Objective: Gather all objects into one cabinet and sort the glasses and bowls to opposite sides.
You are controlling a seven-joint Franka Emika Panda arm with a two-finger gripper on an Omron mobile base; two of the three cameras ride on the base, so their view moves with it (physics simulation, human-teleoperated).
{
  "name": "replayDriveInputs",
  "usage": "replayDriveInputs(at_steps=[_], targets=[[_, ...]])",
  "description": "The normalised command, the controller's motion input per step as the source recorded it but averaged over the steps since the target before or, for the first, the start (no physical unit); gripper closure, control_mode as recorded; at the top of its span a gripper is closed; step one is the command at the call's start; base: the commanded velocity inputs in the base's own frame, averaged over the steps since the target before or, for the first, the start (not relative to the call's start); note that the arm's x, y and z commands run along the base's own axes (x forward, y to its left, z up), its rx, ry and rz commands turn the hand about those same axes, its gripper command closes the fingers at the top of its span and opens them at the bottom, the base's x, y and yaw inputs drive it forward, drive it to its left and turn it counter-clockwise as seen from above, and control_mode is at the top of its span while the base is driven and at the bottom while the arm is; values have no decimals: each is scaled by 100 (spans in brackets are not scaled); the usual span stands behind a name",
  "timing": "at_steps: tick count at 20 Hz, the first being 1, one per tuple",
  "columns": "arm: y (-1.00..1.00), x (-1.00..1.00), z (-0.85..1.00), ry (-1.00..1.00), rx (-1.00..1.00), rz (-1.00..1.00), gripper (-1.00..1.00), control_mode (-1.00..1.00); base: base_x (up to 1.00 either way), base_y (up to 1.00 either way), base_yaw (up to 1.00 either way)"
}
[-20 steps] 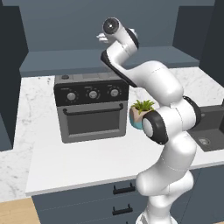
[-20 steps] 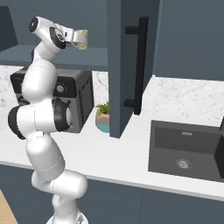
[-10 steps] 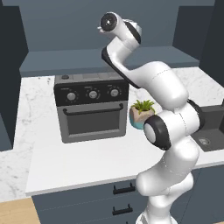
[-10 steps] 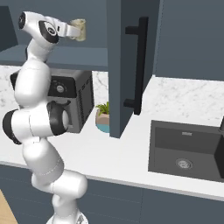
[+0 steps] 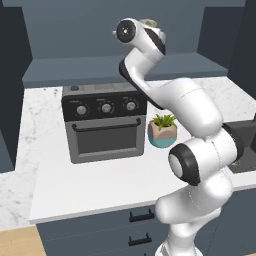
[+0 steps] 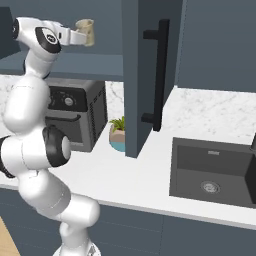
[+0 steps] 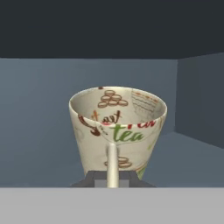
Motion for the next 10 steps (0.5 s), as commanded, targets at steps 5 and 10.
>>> replayDriveInputs(at_steps=[5, 10], targets=[[0, -37, 0, -5, 0, 0, 100, -100, 0, 0, 0], [0, -50, 0, -6, 0, 0, 100, -100, 0, 0, 0]])
